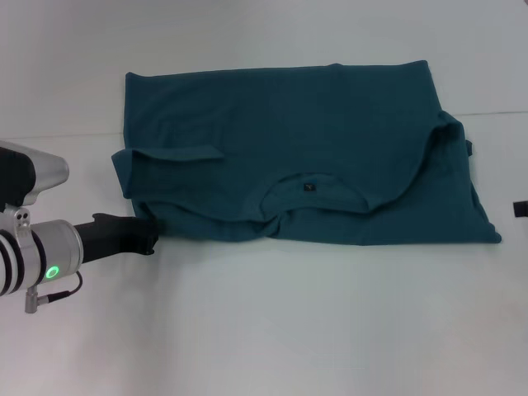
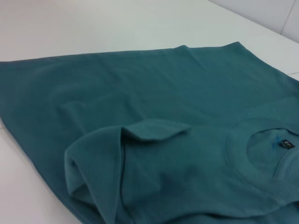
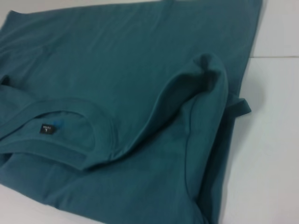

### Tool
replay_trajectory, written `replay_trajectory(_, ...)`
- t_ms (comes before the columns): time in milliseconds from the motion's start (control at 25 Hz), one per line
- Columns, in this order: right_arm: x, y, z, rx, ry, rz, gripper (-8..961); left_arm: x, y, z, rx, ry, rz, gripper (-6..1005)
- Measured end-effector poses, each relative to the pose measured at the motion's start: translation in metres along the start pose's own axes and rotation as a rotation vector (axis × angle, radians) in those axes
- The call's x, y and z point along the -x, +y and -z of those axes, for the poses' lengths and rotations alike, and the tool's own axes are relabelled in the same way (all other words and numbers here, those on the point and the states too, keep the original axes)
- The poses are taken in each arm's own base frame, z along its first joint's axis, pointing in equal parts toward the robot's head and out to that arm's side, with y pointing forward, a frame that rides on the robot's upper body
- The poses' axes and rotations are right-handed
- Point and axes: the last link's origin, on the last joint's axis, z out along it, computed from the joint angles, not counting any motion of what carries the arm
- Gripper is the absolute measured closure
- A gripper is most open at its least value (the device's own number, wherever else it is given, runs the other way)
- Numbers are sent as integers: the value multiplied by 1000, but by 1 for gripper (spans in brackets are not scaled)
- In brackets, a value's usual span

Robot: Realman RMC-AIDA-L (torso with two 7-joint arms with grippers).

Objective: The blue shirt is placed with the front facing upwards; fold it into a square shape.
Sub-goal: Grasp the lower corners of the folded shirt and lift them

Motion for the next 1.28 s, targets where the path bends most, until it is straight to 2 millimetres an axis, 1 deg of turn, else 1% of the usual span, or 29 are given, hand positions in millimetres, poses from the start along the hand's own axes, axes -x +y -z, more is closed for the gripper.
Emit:
replay_trajectory(120,8,5,-6,10,30,-3,131,-1,0,0,5,0,5,979)
replay_trajectory(200,9,8,-14,7,50,9,138,-2,0,0,7,0,11,979)
replay_trajectory(480,1,17,-49,-10,94,38,162,-6,0,1,10,3,8,979)
replay_trajectory(640,0,20,-60,-21,87,41,176,-7,1,1,13,3,3,979)
replay_trajectory(960,-1,24,-72,-17,74,20,203,-9,2,0,18,4,-3,979)
replay_trajectory(1120,-2,27,-78,-3,55,24,288,-10,2,0,19,5,-5,979)
replay_trajectory(1280,-4,30,-79,20,46,33,374,-11,3,0,23,7,1,979)
